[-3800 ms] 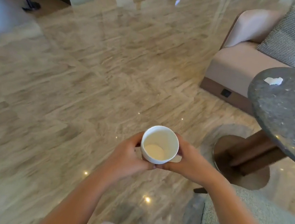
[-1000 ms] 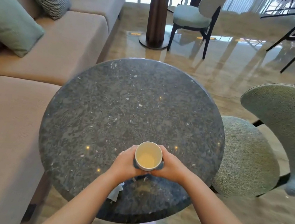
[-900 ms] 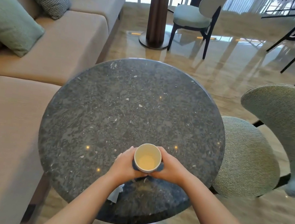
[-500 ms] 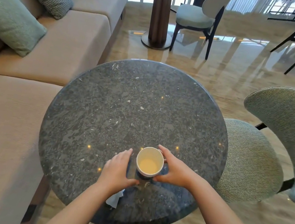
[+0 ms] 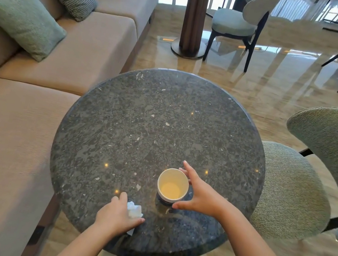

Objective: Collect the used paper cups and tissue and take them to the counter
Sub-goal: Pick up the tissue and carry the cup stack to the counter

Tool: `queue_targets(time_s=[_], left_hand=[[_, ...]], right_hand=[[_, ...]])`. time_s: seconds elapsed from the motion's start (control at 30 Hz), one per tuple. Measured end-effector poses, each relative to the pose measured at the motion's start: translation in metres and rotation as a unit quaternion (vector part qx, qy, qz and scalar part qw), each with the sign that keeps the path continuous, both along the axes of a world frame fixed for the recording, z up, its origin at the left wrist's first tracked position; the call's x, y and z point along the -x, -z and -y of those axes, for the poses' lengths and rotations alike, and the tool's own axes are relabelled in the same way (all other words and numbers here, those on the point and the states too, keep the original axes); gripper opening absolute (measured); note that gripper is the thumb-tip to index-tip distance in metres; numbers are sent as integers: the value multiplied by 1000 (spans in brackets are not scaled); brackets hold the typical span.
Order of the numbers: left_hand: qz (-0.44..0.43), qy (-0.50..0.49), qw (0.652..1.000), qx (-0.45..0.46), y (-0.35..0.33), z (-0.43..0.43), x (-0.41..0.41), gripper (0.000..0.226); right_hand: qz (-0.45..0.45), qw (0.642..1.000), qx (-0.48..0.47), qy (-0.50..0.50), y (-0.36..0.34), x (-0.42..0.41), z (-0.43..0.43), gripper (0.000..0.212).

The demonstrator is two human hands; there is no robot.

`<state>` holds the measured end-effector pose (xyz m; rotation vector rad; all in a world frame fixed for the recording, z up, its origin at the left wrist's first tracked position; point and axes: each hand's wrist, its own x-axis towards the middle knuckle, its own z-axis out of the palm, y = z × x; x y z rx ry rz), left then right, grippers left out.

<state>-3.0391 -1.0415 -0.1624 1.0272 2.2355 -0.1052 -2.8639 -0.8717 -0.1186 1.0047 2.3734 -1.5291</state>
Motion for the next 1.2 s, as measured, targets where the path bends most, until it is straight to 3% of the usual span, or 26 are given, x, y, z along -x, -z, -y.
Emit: queue_targets(time_s=[0.1,0.27,0.37,0.47,0.63,0.8,1.2], left_hand=[[-19,-8,1000,-4,4,-3,-3,67],[-42,-15,999,-28,7,-6,-7,36],[13,-58,996,-67,5,-13,-5,29],[75,-61,985,-141,-2,-24,-6,35],[153,-97,946,-267,-26,-41,-13,37],[183,-159,909,-339,-45,-38,-13,30],[97,-398,788,-459,-87,59,11,19]], right_hand=[[-8,1000,1,7,3,1,3,119],[-27,998,27,41,9,6,8,118],[-33,997,33,58,15,7,10,118],[-46,996,36,72,19,7,11,115],[-75,995,21,63,22,5,11,83],[-108,993,16,55,8,12,1,72],[-206,968,8,-141,-61,112,35,68]])
